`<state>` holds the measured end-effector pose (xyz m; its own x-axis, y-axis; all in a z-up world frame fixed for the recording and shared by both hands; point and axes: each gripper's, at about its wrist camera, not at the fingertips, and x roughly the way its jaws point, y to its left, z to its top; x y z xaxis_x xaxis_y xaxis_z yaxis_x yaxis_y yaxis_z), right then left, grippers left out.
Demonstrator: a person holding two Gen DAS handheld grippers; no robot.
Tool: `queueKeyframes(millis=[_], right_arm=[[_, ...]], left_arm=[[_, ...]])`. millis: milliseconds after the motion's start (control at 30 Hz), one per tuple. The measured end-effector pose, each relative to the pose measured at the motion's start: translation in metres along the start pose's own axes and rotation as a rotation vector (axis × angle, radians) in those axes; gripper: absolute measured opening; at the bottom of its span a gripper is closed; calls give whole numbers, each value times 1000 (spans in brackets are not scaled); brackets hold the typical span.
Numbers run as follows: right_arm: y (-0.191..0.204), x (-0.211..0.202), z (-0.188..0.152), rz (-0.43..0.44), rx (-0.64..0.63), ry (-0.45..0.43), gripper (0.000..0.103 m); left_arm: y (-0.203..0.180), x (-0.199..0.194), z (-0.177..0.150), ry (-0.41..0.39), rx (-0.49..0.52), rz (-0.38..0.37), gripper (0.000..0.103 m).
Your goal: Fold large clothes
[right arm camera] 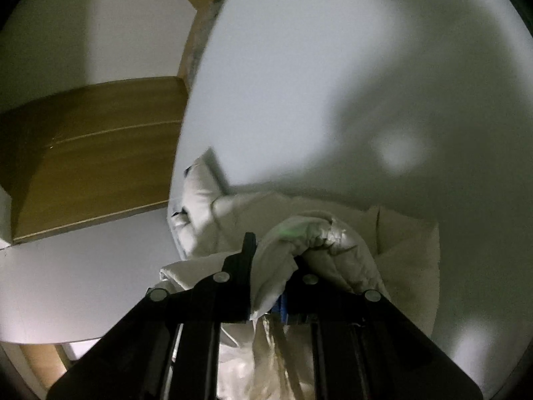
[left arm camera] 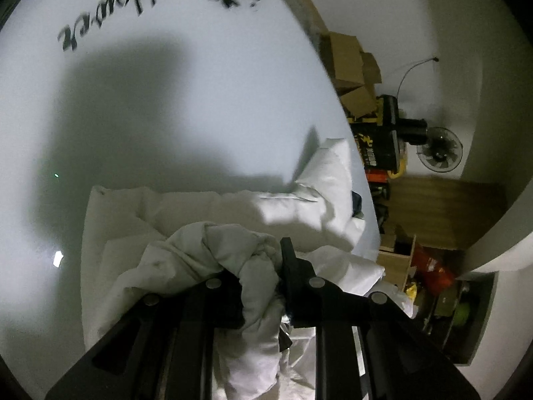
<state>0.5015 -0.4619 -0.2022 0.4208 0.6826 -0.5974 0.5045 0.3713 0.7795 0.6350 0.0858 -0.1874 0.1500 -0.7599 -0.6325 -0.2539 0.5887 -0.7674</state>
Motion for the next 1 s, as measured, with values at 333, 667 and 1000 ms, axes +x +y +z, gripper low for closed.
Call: queueKeyframes(millis=[333, 667, 1000], right_arm=[[32, -79, -23, 197, -14, -202, 92], [161, -103, -194, -208, -590, -618, 92], [191, 42, -215, -649, -794, -615, 92]], left_arm=[[-30, -76, -2, -107, 34, -166, 103], [-137, -113, -161, -739, 489, 393, 103], [-161, 53, -180, -660, 677, 709, 103]])
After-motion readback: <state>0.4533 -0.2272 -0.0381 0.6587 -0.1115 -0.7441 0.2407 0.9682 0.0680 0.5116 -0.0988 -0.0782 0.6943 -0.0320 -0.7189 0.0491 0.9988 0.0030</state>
